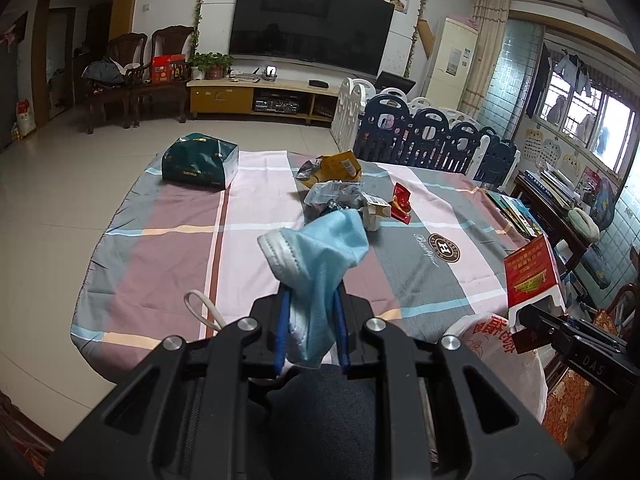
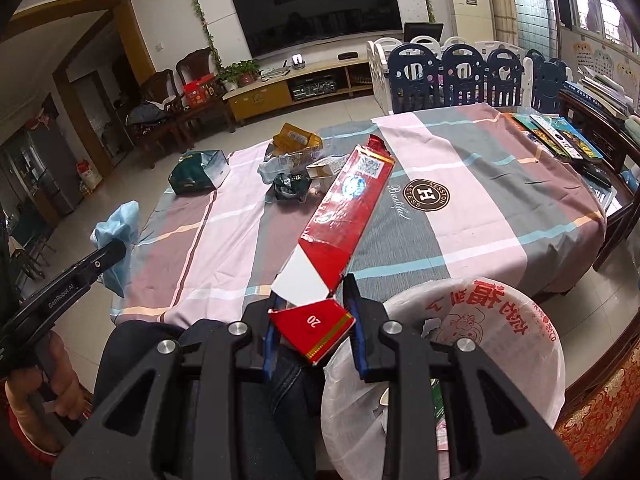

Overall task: Collect trash
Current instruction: 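Carry the blue mask and red box over the wastebasket with both grippers, then open both grippers to drop the red box and blue mask into the wastebasket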

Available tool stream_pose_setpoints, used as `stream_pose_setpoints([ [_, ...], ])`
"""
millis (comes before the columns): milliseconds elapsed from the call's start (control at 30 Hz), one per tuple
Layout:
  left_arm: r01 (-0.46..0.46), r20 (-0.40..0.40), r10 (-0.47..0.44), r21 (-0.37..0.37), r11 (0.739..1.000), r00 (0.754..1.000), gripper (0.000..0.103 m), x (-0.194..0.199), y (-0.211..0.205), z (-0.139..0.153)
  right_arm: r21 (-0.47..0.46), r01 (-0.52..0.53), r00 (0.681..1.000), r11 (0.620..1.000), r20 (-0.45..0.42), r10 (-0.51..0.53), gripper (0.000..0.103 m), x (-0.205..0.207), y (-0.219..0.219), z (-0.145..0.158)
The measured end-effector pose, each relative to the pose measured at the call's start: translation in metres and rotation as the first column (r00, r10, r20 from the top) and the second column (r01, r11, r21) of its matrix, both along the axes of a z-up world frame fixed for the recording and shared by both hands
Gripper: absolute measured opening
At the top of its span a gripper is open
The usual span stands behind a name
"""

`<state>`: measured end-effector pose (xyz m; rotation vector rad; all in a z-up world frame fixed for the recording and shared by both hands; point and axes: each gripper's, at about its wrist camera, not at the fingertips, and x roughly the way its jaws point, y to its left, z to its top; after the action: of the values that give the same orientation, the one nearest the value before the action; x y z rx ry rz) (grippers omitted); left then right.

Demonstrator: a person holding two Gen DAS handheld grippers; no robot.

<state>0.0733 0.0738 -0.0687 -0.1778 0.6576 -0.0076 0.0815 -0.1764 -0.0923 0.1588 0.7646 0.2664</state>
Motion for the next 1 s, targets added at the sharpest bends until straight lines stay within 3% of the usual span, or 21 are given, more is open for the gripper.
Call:
stream_pose_setpoints([
  [367, -0.001, -0.004, 0.001, 0.004, 1.0, 1.0, 0.02, 0.0, 0.001, -0.001, -0.004, 0.007, 1.0, 1.0, 0.004, -0.007, 0.029, -0.002, -0.004, 0.0],
  [633, 0.009, -0.015, -0.009, 0.001, 1.0, 1.0, 0.02, -0.001, -0.005, 0.001, -0.022, 0.08, 0.997, 0.997, -0.01, -0.08, 0.029, -0.012, -0.04, -0.007],
  [800, 0.055, -0.026, -0.055, 0.009, 0.998, 0.998, 0.02, -0.002, -0.027, 0.003, -0.082, 0.125, 0.99, 0.989, -0.053, -0.13, 0.029, -0.025, -0.064, -0.033],
  [1000, 0.174, -0.037, -0.172, 0.045, 0.984, 0.984, 0.02, -0.006, -0.081, 0.007, -0.039, 0.141, 0.974, 0.989, -0.175, -0.146, 0.029, -0.039, -0.094, -0.076],
])
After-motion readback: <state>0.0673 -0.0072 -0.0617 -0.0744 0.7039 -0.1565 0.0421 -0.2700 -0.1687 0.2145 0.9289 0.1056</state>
